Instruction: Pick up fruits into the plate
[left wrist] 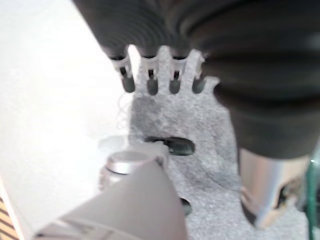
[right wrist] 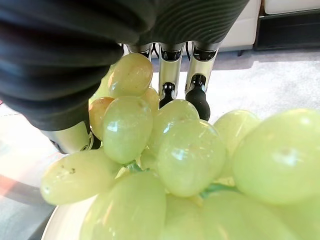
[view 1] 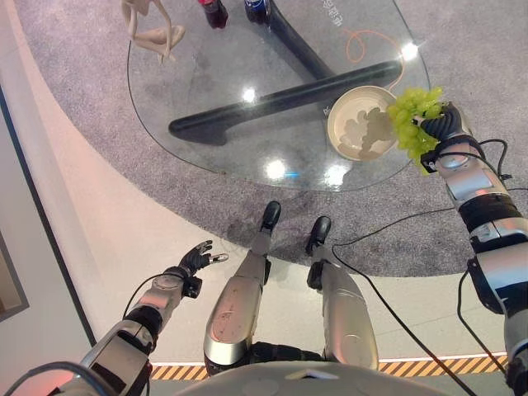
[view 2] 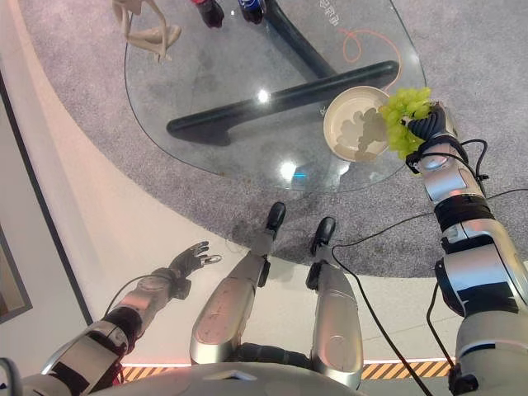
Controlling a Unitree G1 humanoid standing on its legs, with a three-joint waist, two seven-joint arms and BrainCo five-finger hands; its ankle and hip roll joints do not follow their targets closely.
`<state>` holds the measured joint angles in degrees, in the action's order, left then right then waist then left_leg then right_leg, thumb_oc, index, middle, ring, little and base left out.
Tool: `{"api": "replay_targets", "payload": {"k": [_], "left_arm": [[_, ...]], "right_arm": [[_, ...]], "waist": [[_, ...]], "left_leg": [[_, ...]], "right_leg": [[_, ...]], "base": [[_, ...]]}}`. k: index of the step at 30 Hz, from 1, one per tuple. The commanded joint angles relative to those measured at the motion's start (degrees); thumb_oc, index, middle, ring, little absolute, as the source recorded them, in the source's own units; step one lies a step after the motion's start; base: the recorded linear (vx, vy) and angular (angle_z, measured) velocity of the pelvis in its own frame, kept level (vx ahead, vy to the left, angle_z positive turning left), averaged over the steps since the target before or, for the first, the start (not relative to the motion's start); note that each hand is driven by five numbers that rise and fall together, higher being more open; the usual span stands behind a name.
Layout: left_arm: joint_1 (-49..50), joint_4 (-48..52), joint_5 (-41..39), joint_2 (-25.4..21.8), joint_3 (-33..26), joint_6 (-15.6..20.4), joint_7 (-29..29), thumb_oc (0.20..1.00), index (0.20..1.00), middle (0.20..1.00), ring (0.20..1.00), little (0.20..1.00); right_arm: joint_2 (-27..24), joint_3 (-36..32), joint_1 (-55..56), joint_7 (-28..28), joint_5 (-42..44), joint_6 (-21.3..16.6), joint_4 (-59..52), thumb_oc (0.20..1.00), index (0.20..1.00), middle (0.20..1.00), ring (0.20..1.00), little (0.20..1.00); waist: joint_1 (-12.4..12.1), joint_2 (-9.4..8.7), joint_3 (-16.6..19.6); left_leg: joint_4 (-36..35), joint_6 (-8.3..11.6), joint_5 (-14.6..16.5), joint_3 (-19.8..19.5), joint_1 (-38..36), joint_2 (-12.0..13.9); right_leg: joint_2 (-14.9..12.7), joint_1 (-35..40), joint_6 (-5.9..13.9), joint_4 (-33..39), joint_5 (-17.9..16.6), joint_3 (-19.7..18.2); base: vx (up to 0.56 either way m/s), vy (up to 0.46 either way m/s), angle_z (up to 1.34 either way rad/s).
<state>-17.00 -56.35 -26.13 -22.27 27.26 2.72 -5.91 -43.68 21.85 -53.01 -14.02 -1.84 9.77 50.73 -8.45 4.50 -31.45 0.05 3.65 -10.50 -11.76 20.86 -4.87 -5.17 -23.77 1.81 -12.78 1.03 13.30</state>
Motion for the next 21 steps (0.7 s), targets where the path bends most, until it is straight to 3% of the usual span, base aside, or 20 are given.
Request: {"api": "replay_targets", "payload": {"k": [1,16,18,19,20,21], "left_arm": [[2.8,1.5,-1.6,0.2,1.2,1.2,0.3,1.000,1.000,1.000,1.000,1.000],[3.3,2.6,-2.0,1.7,1.7,2.3,0.7,1.000,1.000,1.000,1.000,1.000],[3.1,3.2,-2.3,2.3,1.9,2.4,1.1,1.000,1.000,1.000,1.000,1.000],[3.1,3.1,-2.3,2.3,1.9,2.5,1.1,1.000,1.000,1.000,1.000,1.000],[3.1,3.0,-2.3,2.4,1.9,2.8,1.0,1.000,1.000,1.000,1.000,1.000],[3.1,3.0,-2.4,2.5,2.0,2.9,1.0,1.000,1.000,1.000,1.000,1.000]], "right_arm": [[-5.0,4.4,-3.9,-3.6,-3.3,-0.8,-0.7,0.200,0.200,0.200,0.200,0.200],[-1.9,7.5,-8.8,-4.9,-8.5,-0.3,-4.0,0.200,0.200,0.200,0.200,0.200],[-0.4,8.9,-9.6,-4.2,-11.2,1.6,-6.1,0.200,0.200,0.200,0.200,0.200],[-0.2,9.2,-9.7,-4.2,-11.5,1.8,-6.1,0.442,0.442,0.442,0.442,0.442],[0.1,9.5,-9.9,-4.5,-11.9,2.0,-6.0,1.000,1.000,1.000,1.000,1.000],[0.2,9.6,-10.0,-4.6,-12.0,2.0,-6.0,1.000,1.000,1.000,1.000,1.000]], "waist": [[0.5,1.32,1.7],[-0.2,1.87,1.7],[-0.4,1.82,1.7],[-0.5,1.81,1.7],[-0.6,1.83,1.7],[-0.6,1.83,1.7]], "left_leg": [[11.6,-3.40,12.6,4.6,3.8,-2.2],[14.1,-3.39,12.8,6.3,8.3,-2.9],[14.5,-3.53,12.8,6.6,9.0,-3.2],[14.5,-3.56,12.8,6.6,9.1,-3.2],[14.6,-3.60,12.8,6.6,9.2,-3.2],[14.6,-3.61,12.8,6.6,9.3,-3.3]], "right_leg": [[0.2,-3.3,1.49,-2.3,1.3,-0.7],[-0.2,-8.6,1.86,-5.3,1.6,-1.4],[-0.3,-9.5,1.98,-5.7,1.7,-1.5],[-0.4,-9.7,2.02,-5.8,1.7,-1.5],[-0.3,-9.8,2.01,-5.9,1.6,-1.5],[-0.3,-9.9,2.02,-6.0,1.6,-1.5]], "base": [[-0.03,0.060,0.05],[-0.02,0.037,0.00],[-0.03,0.073,0.01],[-0.04,0.081,0.00],[0.00,0.000,0.00],[0.00,0.000,0.00]]}}
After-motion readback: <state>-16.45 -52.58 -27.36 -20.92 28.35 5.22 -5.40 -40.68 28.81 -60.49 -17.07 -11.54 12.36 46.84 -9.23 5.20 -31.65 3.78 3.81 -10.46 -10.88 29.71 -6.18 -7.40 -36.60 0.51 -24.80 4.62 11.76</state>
